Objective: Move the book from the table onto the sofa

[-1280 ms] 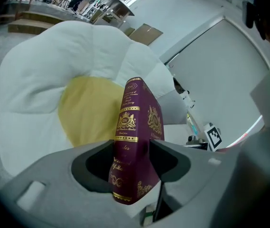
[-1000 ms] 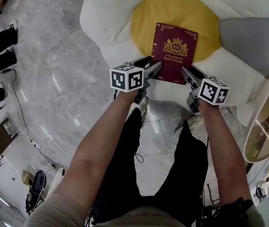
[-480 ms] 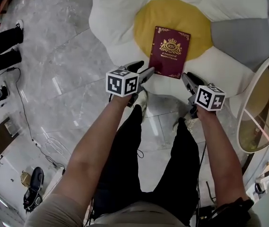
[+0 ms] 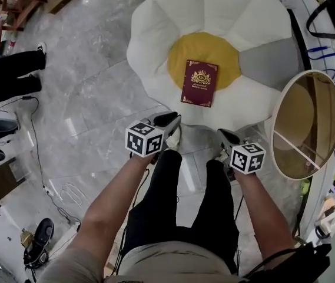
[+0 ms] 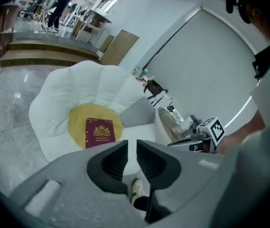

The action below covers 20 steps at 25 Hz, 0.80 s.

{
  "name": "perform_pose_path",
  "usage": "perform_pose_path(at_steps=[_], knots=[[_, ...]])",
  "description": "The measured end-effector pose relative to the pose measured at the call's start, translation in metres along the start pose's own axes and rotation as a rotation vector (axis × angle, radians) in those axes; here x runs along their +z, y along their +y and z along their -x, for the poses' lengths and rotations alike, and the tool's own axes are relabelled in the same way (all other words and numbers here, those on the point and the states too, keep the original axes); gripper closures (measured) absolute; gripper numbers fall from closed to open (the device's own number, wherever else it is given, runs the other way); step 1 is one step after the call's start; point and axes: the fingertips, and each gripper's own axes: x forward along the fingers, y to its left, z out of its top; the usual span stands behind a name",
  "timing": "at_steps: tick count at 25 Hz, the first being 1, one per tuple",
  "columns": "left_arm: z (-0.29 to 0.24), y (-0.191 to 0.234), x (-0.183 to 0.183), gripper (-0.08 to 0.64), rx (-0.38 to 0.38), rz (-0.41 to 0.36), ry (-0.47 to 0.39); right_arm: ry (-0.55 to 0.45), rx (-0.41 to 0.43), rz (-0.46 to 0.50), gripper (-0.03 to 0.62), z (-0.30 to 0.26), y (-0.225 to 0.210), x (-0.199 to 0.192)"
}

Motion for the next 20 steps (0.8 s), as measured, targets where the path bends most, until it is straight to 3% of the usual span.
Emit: perform_pose_path(at_steps=[3, 8, 15, 20], knots=[[0.035, -0.043, 0.013, 0.543, -0.014, -0.010, -0.034, -0.016, 0.011, 0.063, 0.580, 0.042, 0.036, 0.008], [0.087, -0.130, 0.027, 0.552, -0.085, -0.038, -0.030, -0.050, 0.012, 0.153, 0.580, 0.120, 0.089, 0.027], [0.156, -0.249, 0.037, 0.552, -0.180, -0.223, -0.004, -0.087, 0.047, 0.282, 0.580, 0.215, 0.165, 0.038], [0.193, -0.297, 0.062, 0.552, -0.188, -0.219, -0.080, -0.098, 0.053, 0.421, 0.580, 0.258, 0.203, 0.053]])
